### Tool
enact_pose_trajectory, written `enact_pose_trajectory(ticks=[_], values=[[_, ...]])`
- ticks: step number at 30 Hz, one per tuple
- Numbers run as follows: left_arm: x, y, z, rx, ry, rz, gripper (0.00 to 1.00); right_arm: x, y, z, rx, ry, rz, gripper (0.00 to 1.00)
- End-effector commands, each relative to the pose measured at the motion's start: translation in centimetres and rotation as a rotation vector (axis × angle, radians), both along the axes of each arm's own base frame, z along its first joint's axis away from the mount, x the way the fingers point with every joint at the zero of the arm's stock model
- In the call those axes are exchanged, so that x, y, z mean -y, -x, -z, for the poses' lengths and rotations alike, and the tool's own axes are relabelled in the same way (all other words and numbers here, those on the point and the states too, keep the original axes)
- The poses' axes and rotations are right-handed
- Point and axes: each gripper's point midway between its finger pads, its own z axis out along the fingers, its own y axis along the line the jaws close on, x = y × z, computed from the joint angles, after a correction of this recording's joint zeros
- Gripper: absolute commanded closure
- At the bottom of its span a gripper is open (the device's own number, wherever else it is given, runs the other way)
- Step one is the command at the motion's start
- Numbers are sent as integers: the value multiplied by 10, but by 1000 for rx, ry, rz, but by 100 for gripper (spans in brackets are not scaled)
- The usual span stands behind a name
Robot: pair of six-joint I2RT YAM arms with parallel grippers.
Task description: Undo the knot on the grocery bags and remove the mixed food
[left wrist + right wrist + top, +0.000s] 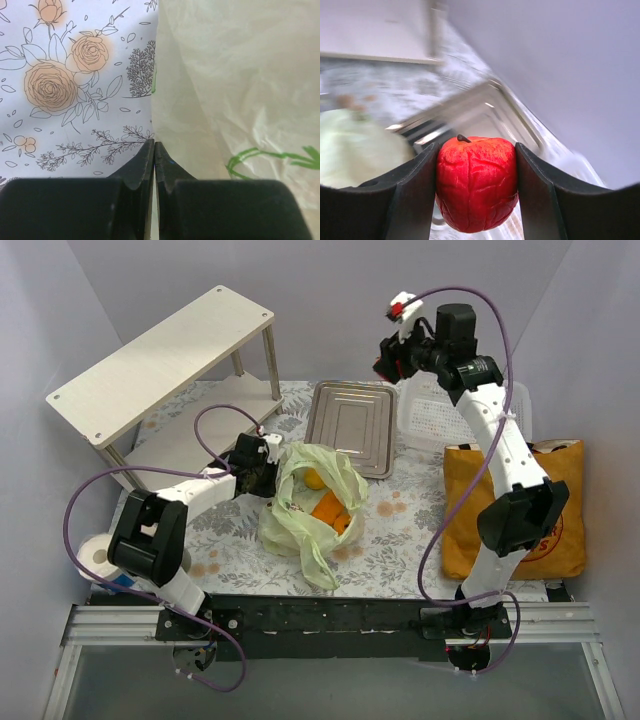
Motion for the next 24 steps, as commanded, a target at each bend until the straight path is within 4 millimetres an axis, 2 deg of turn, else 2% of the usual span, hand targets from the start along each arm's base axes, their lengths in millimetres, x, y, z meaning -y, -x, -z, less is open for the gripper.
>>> enact_pose_trajectory(ticks=[1, 3, 4, 5, 7, 8, 9, 10, 12, 13, 14, 16, 17, 18, 19, 21, 22, 24], values=[[5, 2, -26, 60, 3, 42, 100, 90, -96, 40, -33, -21, 497, 95], [8, 6, -31, 55, -1, 69, 100, 112, -114, 50, -55, -61, 565, 95], [10, 8, -33, 58, -2, 89, 100, 124, -128, 73, -86, -46, 600, 95], [10, 10, -35, 59, -4, 95, 99, 131, -136, 80, -89, -34, 623, 95], [8, 12, -36, 59, -19, 95, 91, 145, -154, 105, -99, 11, 672, 92], [1, 9, -36, 71, -49, 60, 82, 150, -160, 113, -100, 26, 688, 90], [-3, 10, -34, 64, -66, 48, 78, 161, -165, 120, -95, 57, 734, 84], [-4, 9, -35, 62, -79, 50, 75, 169, -172, 136, -112, 76, 761, 82], [-7, 13, -32, 40, -102, 78, 69, 179, -178, 152, -128, 94, 788, 80], [-7, 14, -31, 39, -107, 86, 68, 186, -180, 167, -148, 103, 799, 78], [-7, 15, -31, 38, -110, 96, 67, 187, -181, 172, -151, 104, 799, 74], [-4, 19, -31, 38, -111, 130, 65, 190, -185, 188, -171, 117, 786, 55], [-5, 19, -29, 37, -120, 135, 65, 190, -186, 191, -175, 122, 778, 44], [-10, 16, -28, 44, -147, 106, 64, 192, -185, 197, -190, 142, 778, 26], [-12, 16, -27, 44, -158, 97, 61, 195, -187, 204, -198, 165, 790, 21], [-13, 14, -28, 50, -171, 108, 57, 206, -189, 193, -185, 163, 840, 17], [-14, 13, -28, 52, -171, 111, 52, 210, -186, 180, -175, 142, 848, 16], [-21, 8, -31, 69, -191, 83, 49, 203, -179, 170, -189, 94, 810, 16]])
